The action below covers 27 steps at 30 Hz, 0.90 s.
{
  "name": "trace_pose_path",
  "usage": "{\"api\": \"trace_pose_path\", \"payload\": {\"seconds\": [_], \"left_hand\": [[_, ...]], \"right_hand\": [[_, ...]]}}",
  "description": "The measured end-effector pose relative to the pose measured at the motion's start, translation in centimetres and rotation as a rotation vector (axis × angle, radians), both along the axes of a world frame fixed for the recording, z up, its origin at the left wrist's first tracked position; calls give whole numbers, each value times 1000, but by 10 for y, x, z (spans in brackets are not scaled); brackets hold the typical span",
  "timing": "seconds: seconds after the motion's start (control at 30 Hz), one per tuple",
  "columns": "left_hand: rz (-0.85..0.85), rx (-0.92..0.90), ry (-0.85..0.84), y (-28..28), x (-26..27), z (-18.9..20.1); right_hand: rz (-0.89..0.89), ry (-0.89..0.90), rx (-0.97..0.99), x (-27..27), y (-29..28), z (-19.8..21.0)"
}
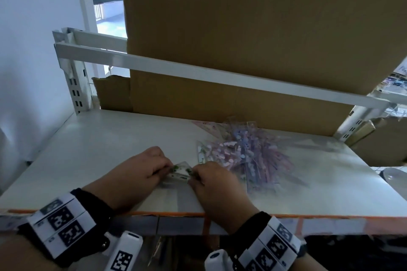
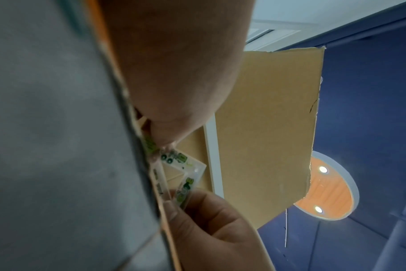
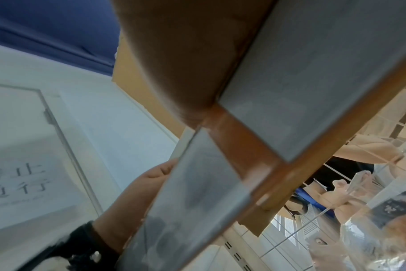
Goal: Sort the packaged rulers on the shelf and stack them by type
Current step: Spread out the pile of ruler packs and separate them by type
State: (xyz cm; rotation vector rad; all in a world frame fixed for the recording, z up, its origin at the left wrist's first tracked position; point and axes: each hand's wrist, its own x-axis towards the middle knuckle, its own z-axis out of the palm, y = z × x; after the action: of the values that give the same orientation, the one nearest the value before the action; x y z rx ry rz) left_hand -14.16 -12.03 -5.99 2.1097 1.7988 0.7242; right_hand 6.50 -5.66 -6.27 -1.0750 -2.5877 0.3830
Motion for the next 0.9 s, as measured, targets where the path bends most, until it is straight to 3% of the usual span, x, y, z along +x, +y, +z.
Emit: {"api": "trace_pose_path", "payload": {"seconds": [0.23,0.37,0.5,0.67,0.9], "left_hand": [[57,-36,37,2,-6,-2],[198,-8,121,2,-11,-8],[261,-42,157,3,-11,-10],[290,-73,159,7,-10,-9],[276,-117,165,6,-11,-5]], "right_hand": [[86,-44,-1,0,2,8],[-91,5,16,12,30,45],[-221,-280,-58,11,72,78],[-171,-549,-83,-16,92,71],[-159,-663,-158,-45,95,56]]}}
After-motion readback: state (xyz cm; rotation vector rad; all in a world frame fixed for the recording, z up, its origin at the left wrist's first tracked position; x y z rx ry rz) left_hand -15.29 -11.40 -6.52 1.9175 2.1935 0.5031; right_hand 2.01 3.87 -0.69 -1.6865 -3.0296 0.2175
